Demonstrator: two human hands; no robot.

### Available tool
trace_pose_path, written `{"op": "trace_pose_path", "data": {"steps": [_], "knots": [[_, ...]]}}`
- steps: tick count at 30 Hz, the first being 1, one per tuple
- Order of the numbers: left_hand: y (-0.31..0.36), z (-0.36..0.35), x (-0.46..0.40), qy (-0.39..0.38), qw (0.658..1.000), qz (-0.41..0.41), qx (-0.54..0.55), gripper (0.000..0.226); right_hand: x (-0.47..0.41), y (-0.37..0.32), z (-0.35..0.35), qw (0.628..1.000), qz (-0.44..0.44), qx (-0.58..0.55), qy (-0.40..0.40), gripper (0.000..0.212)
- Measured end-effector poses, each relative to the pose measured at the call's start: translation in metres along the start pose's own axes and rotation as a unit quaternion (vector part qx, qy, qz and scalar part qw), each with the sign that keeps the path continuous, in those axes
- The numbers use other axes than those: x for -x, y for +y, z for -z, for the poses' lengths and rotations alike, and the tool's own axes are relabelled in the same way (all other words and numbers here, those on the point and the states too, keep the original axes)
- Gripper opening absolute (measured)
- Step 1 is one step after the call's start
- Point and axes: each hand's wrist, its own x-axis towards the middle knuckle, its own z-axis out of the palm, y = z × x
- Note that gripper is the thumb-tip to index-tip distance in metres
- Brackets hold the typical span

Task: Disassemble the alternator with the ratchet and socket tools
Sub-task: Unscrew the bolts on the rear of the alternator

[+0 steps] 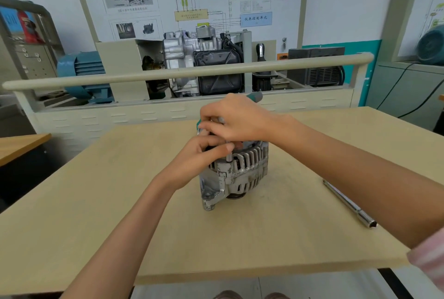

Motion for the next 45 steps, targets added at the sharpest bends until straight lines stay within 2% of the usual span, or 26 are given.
{"op": "trace_pose_path", "data": {"steps": [3, 5, 8, 10, 12, 14, 17, 19, 23, 27, 29, 31, 33, 35, 37, 39, 42, 45], "knots": [[0.002, 0.003, 0.001, -0.019, 1.000, 0.000, 0.012, 0.018, -0.001, 0.000, 0.000, 1.000, -0.003, -0.022, 0.000, 0.023], [0.001, 0.003, 0.000, -0.004, 1.000, 0.002, 0.028, 0.018, 0.000, -0.002, 0.003, 1.000, -0.014, -0.009, -0.004, 0.025], [0.001, -0.001, -0.004, 0.044, 0.998, 0.010, 0.043, 0.009, -0.002, -0.012, -0.001, 0.987, -0.099, 0.130, 0.007, 0.032], [-0.001, -0.007, -0.007, 0.073, 0.997, 0.004, -0.002, 0.012, -0.006, -0.023, -0.009, 0.949, -0.206, 0.235, 0.029, 0.033], [-0.002, -0.014, -0.008, 0.100, 0.994, -0.007, -0.032, 0.019, -0.007, -0.032, -0.012, 0.928, -0.250, 0.277, 0.023, 0.034], [-0.002, -0.016, -0.006, 0.107, 0.994, -0.011, -0.022, 0.022, -0.008, -0.030, -0.010, 0.928, -0.235, 0.289, 0.018, 0.034], [0.001, -0.010, -0.001, 0.056, 0.998, -0.016, -0.012, 0.009, -0.007, -0.019, -0.004, 0.948, -0.169, 0.268, 0.025, 0.028], [0.000, -0.006, 0.001, 0.022, 0.999, -0.035, -0.017, 0.015, -0.006, -0.011, -0.003, 0.972, -0.108, 0.206, 0.019, 0.020], [-0.004, -0.003, 0.000, 0.002, 1.000, -0.017, -0.019, 0.016, -0.005, -0.001, -0.001, 0.998, -0.034, 0.051, 0.009, 0.024], [-0.006, -0.001, -0.002, 0.005, 1.000, -0.011, 0.017, 0.017, -0.005, -0.001, -0.001, 0.999, -0.040, 0.012, 0.006, 0.025], [-0.005, -0.001, -0.003, 0.029, 0.999, -0.008, 0.017, 0.023, -0.006, -0.006, -0.002, 0.997, -0.059, 0.047, 0.007, 0.028], [-0.002, -0.006, -0.004, 0.056, 0.998, 0.000, 0.011, 0.016, -0.007, -0.013, -0.007, 0.982, -0.118, 0.145, 0.025, 0.031], [-0.002, -0.011, -0.007, 0.073, 0.997, 0.002, -0.019, 0.010, -0.006, -0.021, -0.013, 0.947, -0.218, 0.232, 0.052, 0.035], [-0.002, -0.014, -0.008, 0.090, 0.995, -0.013, -0.048, 0.025, -0.004, -0.029, -0.015, 0.926, -0.273, 0.256, 0.052, 0.041], [-0.002, -0.016, -0.006, 0.100, 0.993, -0.024, -0.049, 0.028, -0.002, -0.030, -0.014, 0.927, -0.276, 0.250, 0.044, 0.038], [-0.001, -0.017, -0.005, 0.085, 0.995, -0.021, -0.041, 0.005, -0.001, -0.028, -0.011, 0.930, -0.274, 0.243, 0.037, 0.028], [-0.003, -0.014, -0.003, 0.060, 0.995, -0.029, -0.070, 0.010, 0.002, -0.025, -0.007, 0.934, -0.259, 0.242, 0.042, 0.028], [-0.001, -0.009, -0.001, 0.028, 0.997, -0.026, -0.065, 0.012, 0.004, -0.023, -0.006, 0.953, -0.192, 0.228, 0.048, 0.019]]}}
